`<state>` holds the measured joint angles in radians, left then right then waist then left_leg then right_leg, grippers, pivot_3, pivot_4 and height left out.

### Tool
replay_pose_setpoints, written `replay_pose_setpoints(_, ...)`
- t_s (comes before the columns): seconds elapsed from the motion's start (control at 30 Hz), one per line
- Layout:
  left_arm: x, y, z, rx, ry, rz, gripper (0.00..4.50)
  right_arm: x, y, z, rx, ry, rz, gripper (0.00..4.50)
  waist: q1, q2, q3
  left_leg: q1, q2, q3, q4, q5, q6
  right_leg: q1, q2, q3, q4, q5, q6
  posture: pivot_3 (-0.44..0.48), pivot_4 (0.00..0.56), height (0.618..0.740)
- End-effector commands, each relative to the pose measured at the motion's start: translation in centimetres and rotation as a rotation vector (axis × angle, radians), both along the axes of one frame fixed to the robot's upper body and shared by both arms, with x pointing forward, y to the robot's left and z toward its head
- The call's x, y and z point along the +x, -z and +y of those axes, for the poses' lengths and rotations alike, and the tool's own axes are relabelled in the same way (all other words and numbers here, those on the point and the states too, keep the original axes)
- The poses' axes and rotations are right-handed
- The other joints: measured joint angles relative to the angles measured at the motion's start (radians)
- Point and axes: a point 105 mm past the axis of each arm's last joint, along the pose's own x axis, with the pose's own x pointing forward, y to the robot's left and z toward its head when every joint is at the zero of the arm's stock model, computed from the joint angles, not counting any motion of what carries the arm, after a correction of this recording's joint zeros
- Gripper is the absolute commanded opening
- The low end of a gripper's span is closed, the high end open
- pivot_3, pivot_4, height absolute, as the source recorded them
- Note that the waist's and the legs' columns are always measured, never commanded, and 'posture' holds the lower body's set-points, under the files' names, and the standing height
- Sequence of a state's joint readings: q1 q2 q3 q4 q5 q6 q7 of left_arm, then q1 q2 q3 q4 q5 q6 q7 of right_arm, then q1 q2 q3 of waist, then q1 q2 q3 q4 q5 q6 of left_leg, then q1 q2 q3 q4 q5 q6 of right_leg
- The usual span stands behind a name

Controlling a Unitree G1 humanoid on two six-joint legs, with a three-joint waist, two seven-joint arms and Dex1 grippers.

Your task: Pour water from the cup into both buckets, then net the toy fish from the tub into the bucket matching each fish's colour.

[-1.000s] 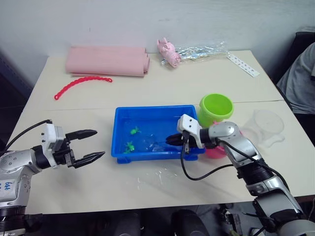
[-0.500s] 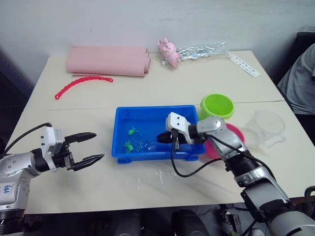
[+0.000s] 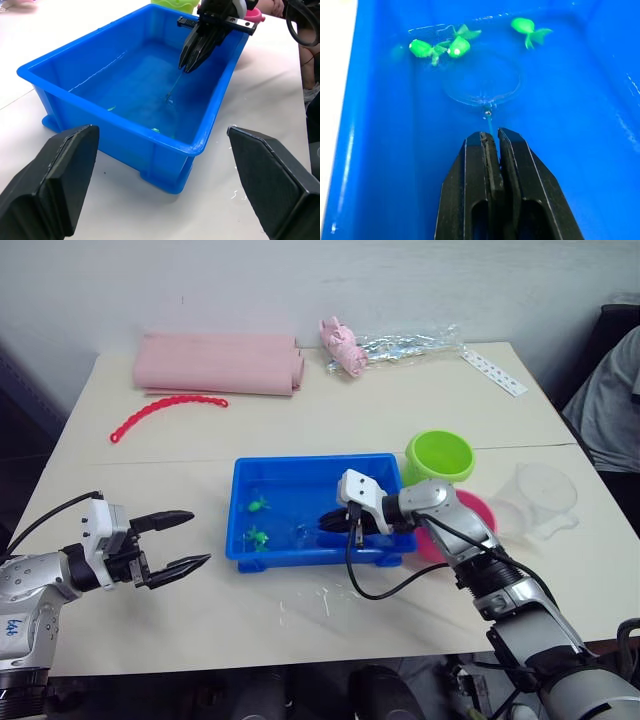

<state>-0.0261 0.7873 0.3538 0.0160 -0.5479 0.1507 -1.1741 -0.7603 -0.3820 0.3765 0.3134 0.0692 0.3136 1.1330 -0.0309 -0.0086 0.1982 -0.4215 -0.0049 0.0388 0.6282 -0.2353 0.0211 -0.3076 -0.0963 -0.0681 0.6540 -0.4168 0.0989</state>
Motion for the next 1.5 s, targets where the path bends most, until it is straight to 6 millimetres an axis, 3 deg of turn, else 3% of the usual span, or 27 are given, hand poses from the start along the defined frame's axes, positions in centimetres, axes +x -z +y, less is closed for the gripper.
replay_pose_setpoints(0.03,-0.2,-0.7,0.1,0.016,0.006,-0.038,4.49,0.7,-1.6,-0.2,0.072,0.026,-0.038,0.0,0.0,0.0,0.0,0.0,0.0,0.0,0.0,0.0,0.0,0.0,0.0,0.0,0.0,0.0,0.0,0.0,0.15,0.74)
replay_pose_setpoints(0.8,-0.2,-0.7,0.2,0.014,0.001,-0.034,4.49,-0.6,-2.2,1.2,0.106,-0.038,-0.002,0.0,0.0,0.0,0.0,0.0,0.0,0.0,0.0,0.0,0.0,0.0,0.0,0.0,0.0,0.0,0.0,0.0,0.15,0.74)
replay_pose_setpoints(1.5,-0.2,-0.5,0.0,0.01,0.002,-0.032,4.49,0.6,-2.5,-0.5,0.135,0.017,-0.021,0.0,0.0,0.0,0.0,0.0,0.0,0.0,-0.001,0.0,0.0,0.0,0.0,0.0,0.0,0.0,0.0,0.0,0.15,0.74)
